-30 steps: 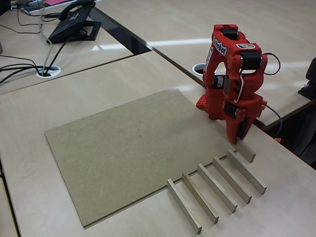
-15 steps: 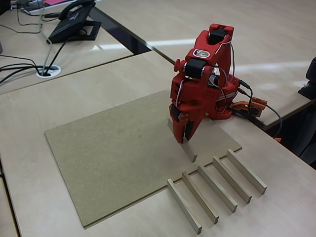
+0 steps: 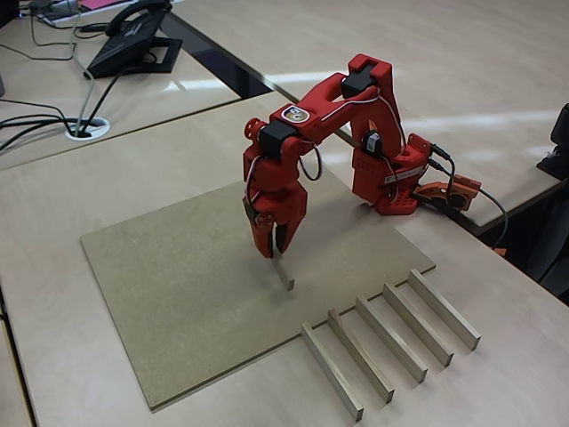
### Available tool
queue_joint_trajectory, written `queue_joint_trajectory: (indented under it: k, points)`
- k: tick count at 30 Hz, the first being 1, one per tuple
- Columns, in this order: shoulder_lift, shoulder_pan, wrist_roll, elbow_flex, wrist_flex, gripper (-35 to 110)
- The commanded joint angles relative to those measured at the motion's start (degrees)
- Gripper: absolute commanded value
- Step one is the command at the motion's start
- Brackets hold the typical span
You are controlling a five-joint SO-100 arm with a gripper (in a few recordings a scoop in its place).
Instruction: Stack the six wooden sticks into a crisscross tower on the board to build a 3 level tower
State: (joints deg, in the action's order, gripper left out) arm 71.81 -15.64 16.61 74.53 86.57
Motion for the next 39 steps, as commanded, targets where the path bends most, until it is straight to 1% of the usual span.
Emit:
queue_joint_trajectory:
  k: [1, 8, 14, 19, 23, 30, 39]
  points:
    - [-2.29, 1.32, -2.64, -7.82, 2.02, 0]
    - [-8.44, 5.54, -9.84, -15.47, 3.08, 0]
    - [-12.92, 8.61, -13.27, -20.13, 4.22, 0]
    - [-18.11, 10.55, -15.64, -27.69, 6.42, 0]
    - [-20.92, 11.43, -16.44, -30.76, 6.86, 0]
    - [-22.50, 11.60, -16.17, -31.11, 6.68, 0]
    - [-23.99, 11.43, -15.38, -31.03, 6.68, 5]
